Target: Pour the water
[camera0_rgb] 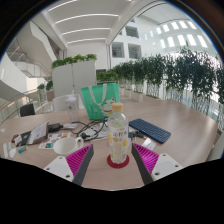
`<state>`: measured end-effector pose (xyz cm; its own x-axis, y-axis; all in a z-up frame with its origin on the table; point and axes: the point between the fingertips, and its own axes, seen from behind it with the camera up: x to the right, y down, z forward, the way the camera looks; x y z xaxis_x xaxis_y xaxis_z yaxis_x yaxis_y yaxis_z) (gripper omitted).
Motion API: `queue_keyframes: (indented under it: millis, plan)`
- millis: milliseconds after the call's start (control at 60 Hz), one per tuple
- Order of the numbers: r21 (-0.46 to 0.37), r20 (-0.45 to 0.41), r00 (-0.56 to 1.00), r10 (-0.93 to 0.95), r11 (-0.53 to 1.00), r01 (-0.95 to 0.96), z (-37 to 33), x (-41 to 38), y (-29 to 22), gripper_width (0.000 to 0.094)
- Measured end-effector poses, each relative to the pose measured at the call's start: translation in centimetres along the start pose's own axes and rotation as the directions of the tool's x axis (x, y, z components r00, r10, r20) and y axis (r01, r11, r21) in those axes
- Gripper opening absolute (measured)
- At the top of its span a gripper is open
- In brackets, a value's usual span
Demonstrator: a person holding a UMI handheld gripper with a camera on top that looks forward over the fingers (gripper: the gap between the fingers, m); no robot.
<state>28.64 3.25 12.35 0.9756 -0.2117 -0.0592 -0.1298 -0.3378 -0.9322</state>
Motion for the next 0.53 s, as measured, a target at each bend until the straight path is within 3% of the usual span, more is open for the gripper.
queue_keyframes:
  millis: [300, 533]
  plan:
    - [-0.034, 0.004, 1.000, -0.004, 0.999, 0.005, -18.6, -7.6, -0.3, 0.0838]
    - [0.004, 0.002, 0.998, -0.067, 0.998, 0.067, -28.3, -11.2, -2.5, 0.0840]
